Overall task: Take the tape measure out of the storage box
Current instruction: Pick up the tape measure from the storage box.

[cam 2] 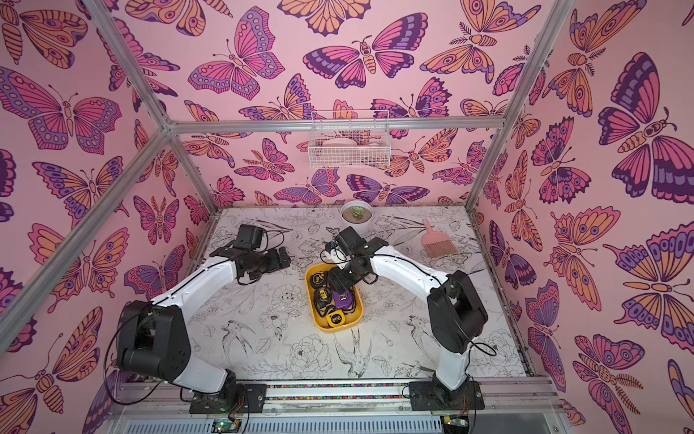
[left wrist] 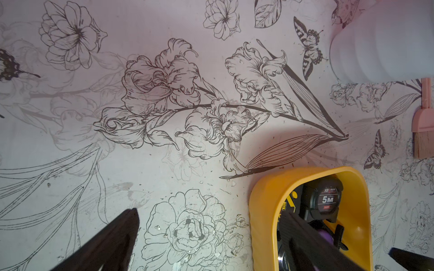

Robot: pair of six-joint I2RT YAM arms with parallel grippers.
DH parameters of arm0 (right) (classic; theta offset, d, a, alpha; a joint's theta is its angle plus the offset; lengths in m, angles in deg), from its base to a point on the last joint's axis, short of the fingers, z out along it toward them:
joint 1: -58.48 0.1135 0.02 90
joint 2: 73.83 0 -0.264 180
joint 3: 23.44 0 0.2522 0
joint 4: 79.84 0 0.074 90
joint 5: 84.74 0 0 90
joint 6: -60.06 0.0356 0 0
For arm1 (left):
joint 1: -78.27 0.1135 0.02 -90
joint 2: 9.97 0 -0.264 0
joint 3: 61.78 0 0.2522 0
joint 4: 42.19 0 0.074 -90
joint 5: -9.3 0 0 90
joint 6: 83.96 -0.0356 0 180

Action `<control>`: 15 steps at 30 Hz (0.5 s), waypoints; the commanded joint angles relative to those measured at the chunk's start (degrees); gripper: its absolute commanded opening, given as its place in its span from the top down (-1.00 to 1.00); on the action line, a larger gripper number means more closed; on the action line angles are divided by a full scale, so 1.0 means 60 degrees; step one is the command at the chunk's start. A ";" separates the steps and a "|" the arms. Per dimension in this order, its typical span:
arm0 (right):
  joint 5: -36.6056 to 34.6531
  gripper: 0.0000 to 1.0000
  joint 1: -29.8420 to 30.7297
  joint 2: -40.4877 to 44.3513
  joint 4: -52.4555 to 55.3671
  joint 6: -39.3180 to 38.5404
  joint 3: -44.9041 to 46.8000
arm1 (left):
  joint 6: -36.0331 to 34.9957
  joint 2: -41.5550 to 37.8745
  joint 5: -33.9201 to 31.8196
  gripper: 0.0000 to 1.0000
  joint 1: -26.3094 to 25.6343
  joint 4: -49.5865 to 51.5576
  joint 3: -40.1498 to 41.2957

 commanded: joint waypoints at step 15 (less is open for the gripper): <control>-0.0734 -0.53 0.0401 -0.0246 0.0610 -0.0055 -0.0076 | -0.0701 -0.0163 -0.0611 -0.99 -0.1327 0.1328 -0.0978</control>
